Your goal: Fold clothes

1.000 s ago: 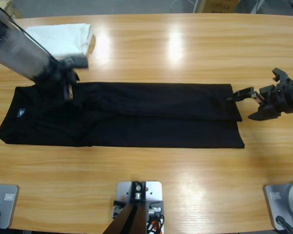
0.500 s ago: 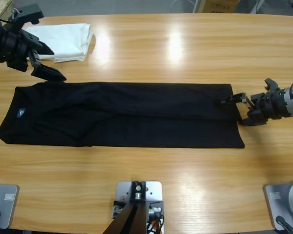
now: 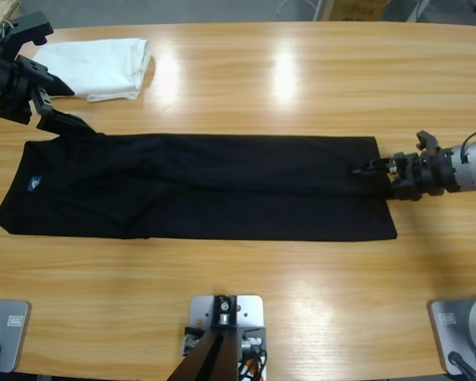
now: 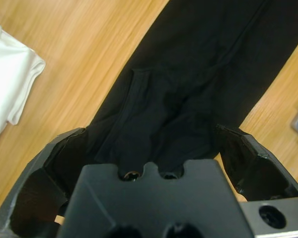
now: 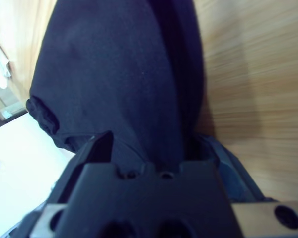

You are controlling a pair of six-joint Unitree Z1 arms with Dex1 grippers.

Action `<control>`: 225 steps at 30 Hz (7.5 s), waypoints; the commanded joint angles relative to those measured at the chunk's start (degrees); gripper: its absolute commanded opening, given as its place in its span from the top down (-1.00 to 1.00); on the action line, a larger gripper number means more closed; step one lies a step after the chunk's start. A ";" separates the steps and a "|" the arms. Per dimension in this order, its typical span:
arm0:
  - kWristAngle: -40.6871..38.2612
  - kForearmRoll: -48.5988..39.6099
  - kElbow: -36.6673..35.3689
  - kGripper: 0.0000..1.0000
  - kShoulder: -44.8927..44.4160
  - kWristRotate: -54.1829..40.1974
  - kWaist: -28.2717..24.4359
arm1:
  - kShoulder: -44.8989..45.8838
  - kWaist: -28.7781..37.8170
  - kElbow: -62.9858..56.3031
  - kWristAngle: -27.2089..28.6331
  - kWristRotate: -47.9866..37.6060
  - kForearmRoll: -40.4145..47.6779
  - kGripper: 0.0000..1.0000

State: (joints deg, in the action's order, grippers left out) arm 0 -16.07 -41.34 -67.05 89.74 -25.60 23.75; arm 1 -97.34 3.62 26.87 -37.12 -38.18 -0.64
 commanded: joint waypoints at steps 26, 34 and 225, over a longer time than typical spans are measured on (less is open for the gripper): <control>0.07 -0.05 6.23 -1.00 -1.95 0.87 -2.66 | 9.74 -0.54 10.96 17.38 11.62 -22.33 1.00; 0.16 -0.07 8.62 -1.00 -4.52 2.56 -2.30 | 7.35 -4.55 18.64 31.67 14.05 -36.45 1.00; 11.24 2.23 -4.76 1.00 33.75 75.96 37.95 | -2.05 16.40 33.90 -0.34 22.04 -25.64 1.00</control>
State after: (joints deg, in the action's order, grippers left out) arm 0 -4.47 -38.25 -74.25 117.43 49.96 60.53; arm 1 -94.65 8.59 62.89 -34.93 -13.69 -27.47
